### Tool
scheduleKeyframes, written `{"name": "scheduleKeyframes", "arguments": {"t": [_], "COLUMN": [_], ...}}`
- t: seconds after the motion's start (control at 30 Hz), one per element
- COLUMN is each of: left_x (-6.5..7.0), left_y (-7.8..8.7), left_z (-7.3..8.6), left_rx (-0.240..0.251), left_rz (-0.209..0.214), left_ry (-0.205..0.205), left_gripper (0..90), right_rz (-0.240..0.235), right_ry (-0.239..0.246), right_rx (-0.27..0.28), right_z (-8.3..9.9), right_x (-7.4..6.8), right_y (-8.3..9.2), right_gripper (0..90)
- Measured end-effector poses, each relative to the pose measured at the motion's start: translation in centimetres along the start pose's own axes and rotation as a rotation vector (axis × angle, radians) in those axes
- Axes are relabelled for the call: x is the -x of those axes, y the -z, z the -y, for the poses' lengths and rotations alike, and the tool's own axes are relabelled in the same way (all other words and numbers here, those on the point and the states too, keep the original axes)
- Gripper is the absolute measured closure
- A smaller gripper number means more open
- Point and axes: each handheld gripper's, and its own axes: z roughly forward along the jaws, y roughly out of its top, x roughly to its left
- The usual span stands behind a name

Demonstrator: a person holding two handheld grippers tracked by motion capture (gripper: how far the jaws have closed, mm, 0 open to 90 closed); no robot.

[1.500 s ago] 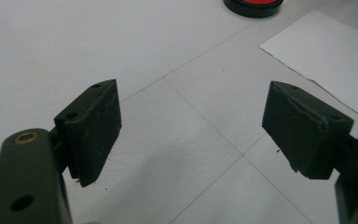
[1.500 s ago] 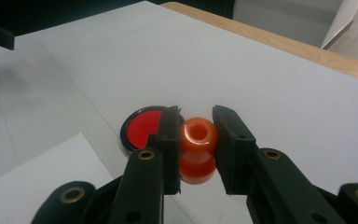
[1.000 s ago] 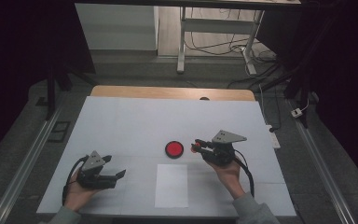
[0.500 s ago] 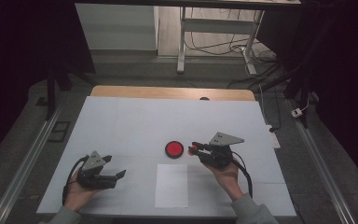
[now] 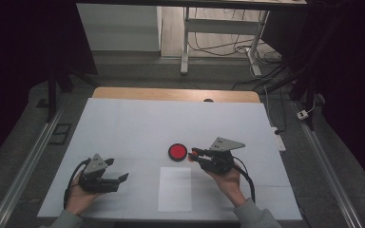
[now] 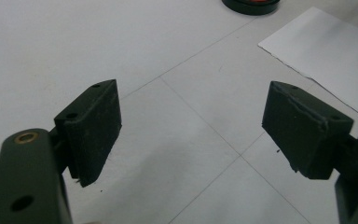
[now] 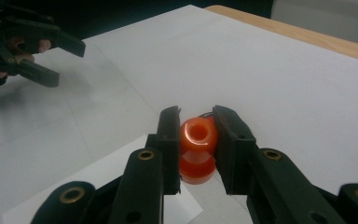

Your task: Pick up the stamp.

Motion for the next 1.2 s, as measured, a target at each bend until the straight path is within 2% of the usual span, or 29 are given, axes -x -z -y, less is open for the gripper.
{"name": "scheduleKeyframes", "arguments": {"t": [0.27,0.4,0.53,0.7,1.2], "left_x": [0.1,0.1,0.1,0.1,0.3], "left_y": [0.1,0.1,0.0,-0.1,-0.1], "left_z": [0.0,0.0,-0.1,-0.1,-0.3], "left_rx": [0.006,0.014,0.012,0.006,0.008], "left_rz": [0.004,0.019,0.02,0.013,0.016], "left_ry": [0.0,0.021,0.02,0.016,0.006], "left_gripper": [19.8,19.8,19.8,19.8,19.9], "right_rz": [-0.036,-0.051,-0.077,-0.098,-0.094], "right_ry": [0.006,0.008,-0.007,0.009,0.01], "right_rx": [-0.027,-0.043,-0.042,-0.058,-0.041], "right_z": [0.5,0.9,1.1,1.3,1.1], "right_x": [-1.2,-1.6,-1.9,-2.6,-2.7], "right_y": [-0.7,-1.0,-1.4,-1.9,-1.6], "right_gripper": [71.8,71.8,71.8,71.8,71.8]}}
